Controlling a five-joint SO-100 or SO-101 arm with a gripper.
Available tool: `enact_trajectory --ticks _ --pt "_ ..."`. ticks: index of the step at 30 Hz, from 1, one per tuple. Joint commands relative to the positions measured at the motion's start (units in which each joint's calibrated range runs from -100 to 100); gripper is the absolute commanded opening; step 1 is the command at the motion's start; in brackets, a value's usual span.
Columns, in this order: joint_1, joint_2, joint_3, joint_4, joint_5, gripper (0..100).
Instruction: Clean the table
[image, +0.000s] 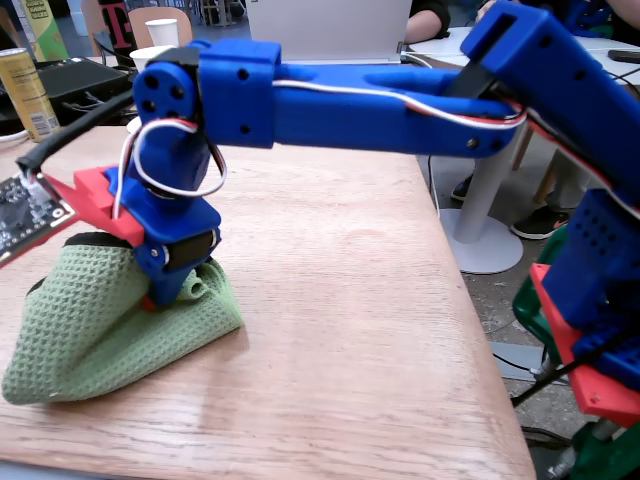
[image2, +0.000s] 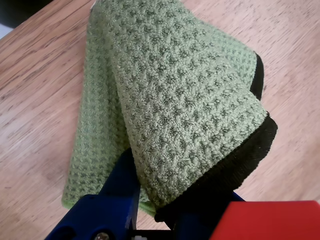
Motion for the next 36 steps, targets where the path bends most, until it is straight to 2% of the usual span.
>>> enact_trajectory --ticks 1,7,12,14,17,23,25,27,32,34,36 --pt "-0.27 0.89 -2.3 2.58 -0.68 0" --pt "-3.65 2.0 -2.3 2.66 -0.1 0" --pt "-1.11 2.34 -2.3 2.75 0.0 0" --pt "4.64 2.34 -2.3 2.66 0.34 0" --pt "13.27 2.43 -2.3 2.58 4.84 0" --pt "29.68 3.63 -4.94 1.51 7.47 0" --pt "36.79 3.63 -4.94 1.51 11.09 0" --pt "43.73 4.83 -5.51 1.43 12.26 0" --pt "65.22 11.95 -17.87 1.27 17.14 0" --pt "69.11 13.06 -19.95 1.27 18.27 0" --pt "69.11 13.06 -19.95 1.27 17.88 0"
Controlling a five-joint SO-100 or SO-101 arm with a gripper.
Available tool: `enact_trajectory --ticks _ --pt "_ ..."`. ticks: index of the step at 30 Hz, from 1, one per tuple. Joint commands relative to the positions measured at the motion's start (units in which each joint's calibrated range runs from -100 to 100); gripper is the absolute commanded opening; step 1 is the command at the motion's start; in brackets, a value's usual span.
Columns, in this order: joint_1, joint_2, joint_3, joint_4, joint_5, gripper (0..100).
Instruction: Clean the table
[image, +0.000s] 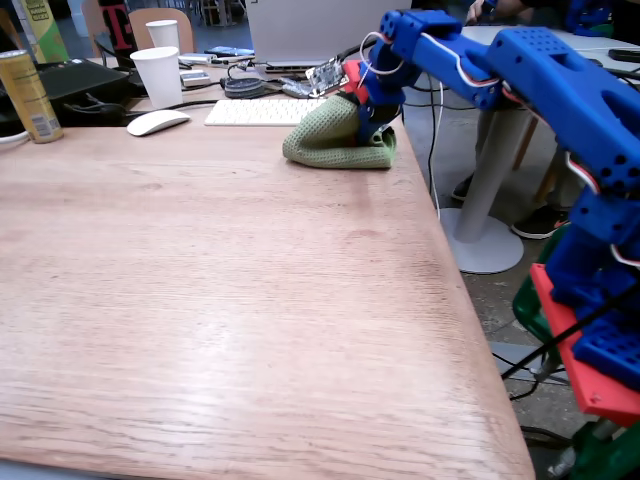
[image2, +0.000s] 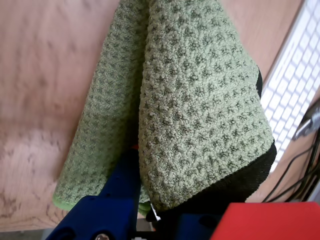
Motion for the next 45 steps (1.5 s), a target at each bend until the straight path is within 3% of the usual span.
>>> enact_trajectory --ticks 1,8,14,21,28,32,36,38,39,45 --pt "1.28 0.09 -0.74 -0.14 -0.1 0" --pt "10.08 -13.71 4.45 1.09 -0.24 0" --pt "7.03 -43.65 42.96 -0.06 -0.59 0" --pt "-15.47 -70.4 63.44 1.09 -4.25 0" --pt "-44.57 -92.96 93.64 0.52 -8.4 0" --pt "-52.19 -101.79 108.08 0.02 -8.55 0" --pt "-52.19 -110.88 114.5 0.85 -9.28 0" --pt "-52.86 -114.23 119.13 -0.06 -13.28 0" --pt "-60.99 -116.03 122.9 -0.06 -17.44 0" --pt "-80.11 -120.06 127.81 -0.06 -28.03 0"
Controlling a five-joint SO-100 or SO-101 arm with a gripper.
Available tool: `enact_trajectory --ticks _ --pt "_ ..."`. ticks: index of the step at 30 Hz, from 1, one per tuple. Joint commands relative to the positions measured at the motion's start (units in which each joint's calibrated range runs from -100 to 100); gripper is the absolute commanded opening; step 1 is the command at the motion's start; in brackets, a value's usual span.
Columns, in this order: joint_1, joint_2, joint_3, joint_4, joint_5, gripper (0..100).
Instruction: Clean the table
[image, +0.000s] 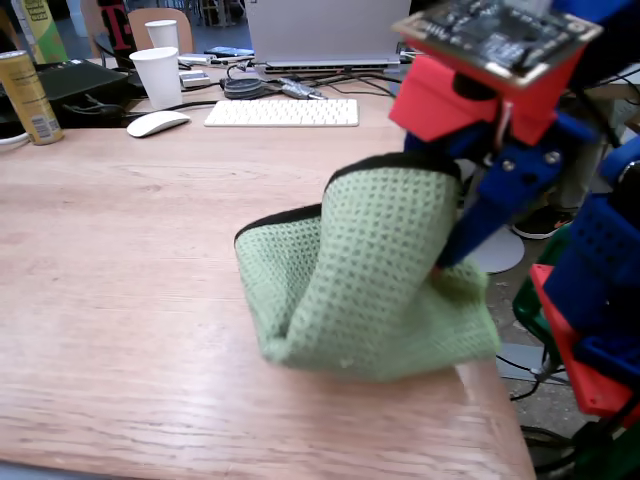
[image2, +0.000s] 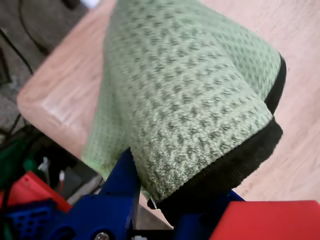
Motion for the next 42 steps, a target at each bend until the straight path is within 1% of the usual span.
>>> enact_trajectory --ticks 1,5,9,12,14,16,17,18,19,21,23,25,26,30,33,35,37,39,42 --pt "-8.2 -1.77 -0.32 -0.97 -4.2 0" --pt "-7.36 -1.77 7.99 -1.63 -4.74 0" --pt "-6.0 -0.49 15.82 -12.05 -4.64 0" --pt "-6.0 5.95 16.67 -19.61 -4.74 0" --pt "-6.0 12.29 15.92 -22.64 -4.74 0" --pt "-6.0 15.29 16.01 -24.45 -4.79 0" --pt "-5.84 15.38 16.1 -24.45 -4.79 0" --pt "-5.84 15.47 16.29 -24.45 -4.79 2" --pt "-5.67 15.55 16.67 -24.45 -4.84 7" --pt "-0.76 15.55 16.58 -24.12 -4.79 20" --pt "0.59 15.47 16.77 -23.46 -4.74 32" --pt "0.76 14.44 16.86 -23.22 -4.74 39" --pt "1.27 14.27 16.86 -23.22 -4.79 40" --pt "8.55 6.55 16.67 -22.73 -4.74 40" --pt "9.05 3.12 15.73 -18.87 -4.3 40" --pt "9.22 2.17 15.35 -19.85 -4.25 40" --pt "10.41 2.17 10.91 -19.85 -4.25 40" --pt "14.81 2.09 6.19 -19.61 -4.25 40" --pt "14.81 1.49 2.23 -18.62 -4.49 40"
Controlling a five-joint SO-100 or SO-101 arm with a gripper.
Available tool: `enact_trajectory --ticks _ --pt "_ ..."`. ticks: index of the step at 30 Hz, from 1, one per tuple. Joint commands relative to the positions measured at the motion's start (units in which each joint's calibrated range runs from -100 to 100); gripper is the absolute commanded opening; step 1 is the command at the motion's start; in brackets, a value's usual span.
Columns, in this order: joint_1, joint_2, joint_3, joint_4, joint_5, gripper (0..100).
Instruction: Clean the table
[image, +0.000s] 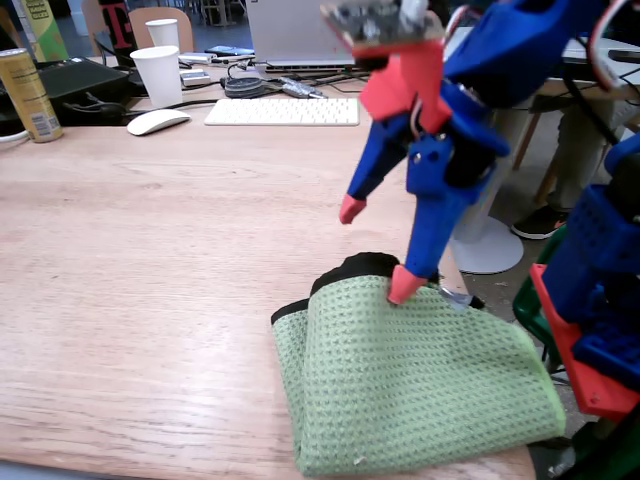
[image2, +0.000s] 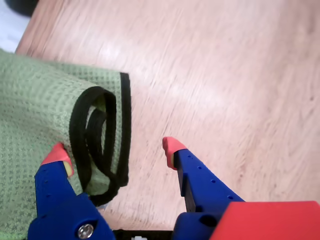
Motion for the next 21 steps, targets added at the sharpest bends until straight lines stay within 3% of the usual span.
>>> enact_trajectory --ticks 1,6,9,13,15,19,21 --pt "0.53 -3.95 -4.61 0.51 -0.2 40" --pt "-1.16 -16.38 -4.99 14.46 -0.44 40" --pt "0.7 -23.16 -4.99 14.46 -0.59 39" --pt "1.04 -23.84 -4.8 14.22 -8.6 38" --pt "1.04 -24.96 -3.76 14.22 -12.7 29" --pt "1.04 -31.9 3.22 14.22 -18.51 2" --pt "1.04 -38.25 10.4 14.3 -18.17 0"
